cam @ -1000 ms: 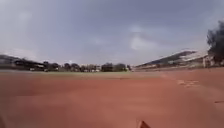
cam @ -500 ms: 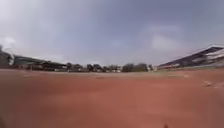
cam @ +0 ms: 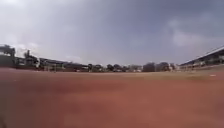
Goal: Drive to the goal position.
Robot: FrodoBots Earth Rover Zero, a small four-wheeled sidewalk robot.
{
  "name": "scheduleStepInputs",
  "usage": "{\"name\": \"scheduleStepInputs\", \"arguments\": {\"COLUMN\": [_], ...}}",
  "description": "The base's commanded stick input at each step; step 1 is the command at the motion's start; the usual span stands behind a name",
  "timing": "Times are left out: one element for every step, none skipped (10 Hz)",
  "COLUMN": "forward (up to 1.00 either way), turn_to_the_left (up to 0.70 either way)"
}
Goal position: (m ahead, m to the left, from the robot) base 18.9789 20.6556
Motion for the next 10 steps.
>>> {"name": "scheduleStepInputs", "arguments": {"forward": [0.0, 0.0, 0.0, 0.0, 0.0, 0.0, 0.0, 0.0, 0.0, 0.0], "turn_to_the_left": [0.7, 0.7, 0.7, 0.7, 0.7, 0.7, 0.29, 0.0, 0.0, 0.0]}}
